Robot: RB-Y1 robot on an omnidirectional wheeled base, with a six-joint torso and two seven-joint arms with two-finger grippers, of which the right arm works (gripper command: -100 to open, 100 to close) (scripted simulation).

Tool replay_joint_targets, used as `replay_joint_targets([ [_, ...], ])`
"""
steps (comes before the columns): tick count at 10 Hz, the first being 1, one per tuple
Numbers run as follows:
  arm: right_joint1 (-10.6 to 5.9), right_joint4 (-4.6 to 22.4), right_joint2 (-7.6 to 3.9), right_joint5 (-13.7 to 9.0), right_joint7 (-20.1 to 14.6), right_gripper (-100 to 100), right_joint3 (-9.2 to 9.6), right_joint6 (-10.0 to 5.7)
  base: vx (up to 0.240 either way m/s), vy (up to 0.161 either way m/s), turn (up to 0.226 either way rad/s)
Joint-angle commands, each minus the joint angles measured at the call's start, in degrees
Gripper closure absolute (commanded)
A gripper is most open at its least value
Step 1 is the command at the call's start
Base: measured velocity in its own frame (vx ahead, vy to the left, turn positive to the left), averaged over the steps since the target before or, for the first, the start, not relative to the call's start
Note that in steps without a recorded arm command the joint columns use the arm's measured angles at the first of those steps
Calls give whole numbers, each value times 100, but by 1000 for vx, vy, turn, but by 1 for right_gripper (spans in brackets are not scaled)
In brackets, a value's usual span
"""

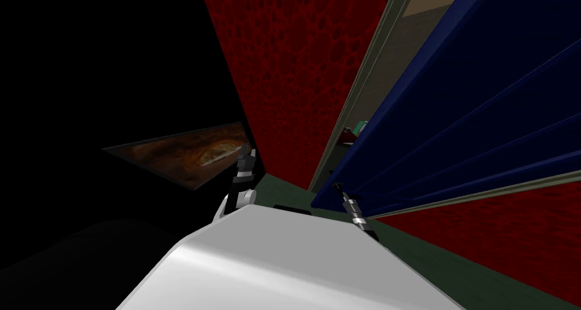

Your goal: Pull the door open

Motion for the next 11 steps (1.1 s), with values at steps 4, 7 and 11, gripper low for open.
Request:
replay_joint_targets([
  [4, 200, 248, -156, 124, -124, 100, -79, -520, -181, -69, 155],
  [7, 245, 276, -181, 146, -147, 100, -94, -609, -130, -52, 66],
  [11, 229, 377, -169, 199, -147, 100, -75, -688, -139, -57, 130],
])
